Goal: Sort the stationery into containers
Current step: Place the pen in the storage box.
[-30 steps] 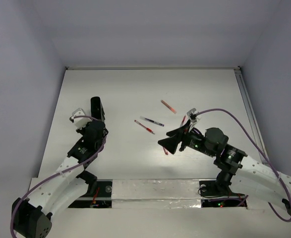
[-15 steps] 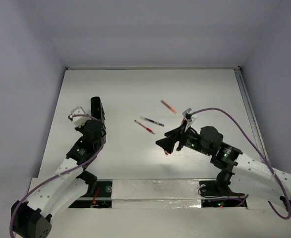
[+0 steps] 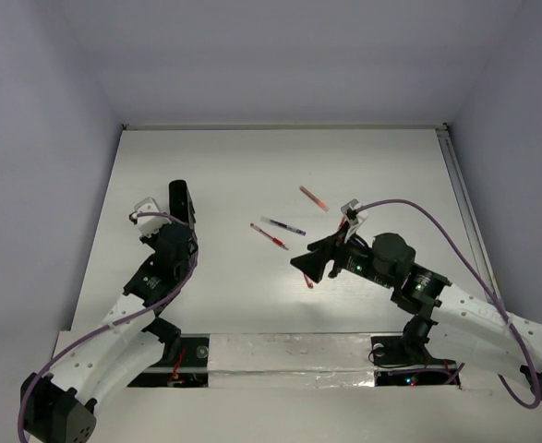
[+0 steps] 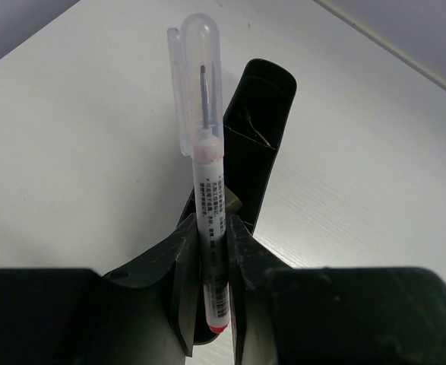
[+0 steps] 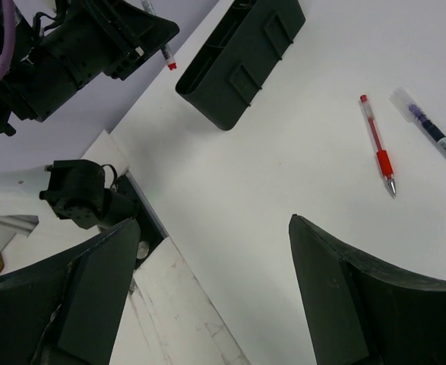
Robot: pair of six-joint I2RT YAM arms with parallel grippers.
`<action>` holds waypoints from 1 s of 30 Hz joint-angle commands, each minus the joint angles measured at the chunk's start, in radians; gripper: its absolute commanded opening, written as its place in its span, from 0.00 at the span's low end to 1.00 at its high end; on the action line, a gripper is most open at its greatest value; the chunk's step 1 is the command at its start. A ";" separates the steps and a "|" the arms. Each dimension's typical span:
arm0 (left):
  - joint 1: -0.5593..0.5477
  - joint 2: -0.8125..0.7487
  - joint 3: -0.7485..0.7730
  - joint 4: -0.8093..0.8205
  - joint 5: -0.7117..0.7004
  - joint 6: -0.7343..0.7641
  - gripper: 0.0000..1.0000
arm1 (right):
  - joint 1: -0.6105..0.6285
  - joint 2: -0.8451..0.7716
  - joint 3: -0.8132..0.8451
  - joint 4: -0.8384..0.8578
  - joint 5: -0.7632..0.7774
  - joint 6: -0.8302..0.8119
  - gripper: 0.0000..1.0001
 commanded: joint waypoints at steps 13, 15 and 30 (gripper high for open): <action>0.003 -0.010 0.013 -0.027 -0.010 -0.038 0.37 | -0.018 -0.035 0.055 0.038 0.009 -0.035 0.85; 0.003 -0.018 0.010 -0.026 -0.008 -0.039 0.42 | -0.018 -0.035 0.055 0.038 0.008 -0.033 0.85; 0.003 -0.133 0.149 0.005 0.194 0.017 0.37 | -0.018 -0.025 0.044 -0.011 0.060 -0.029 0.65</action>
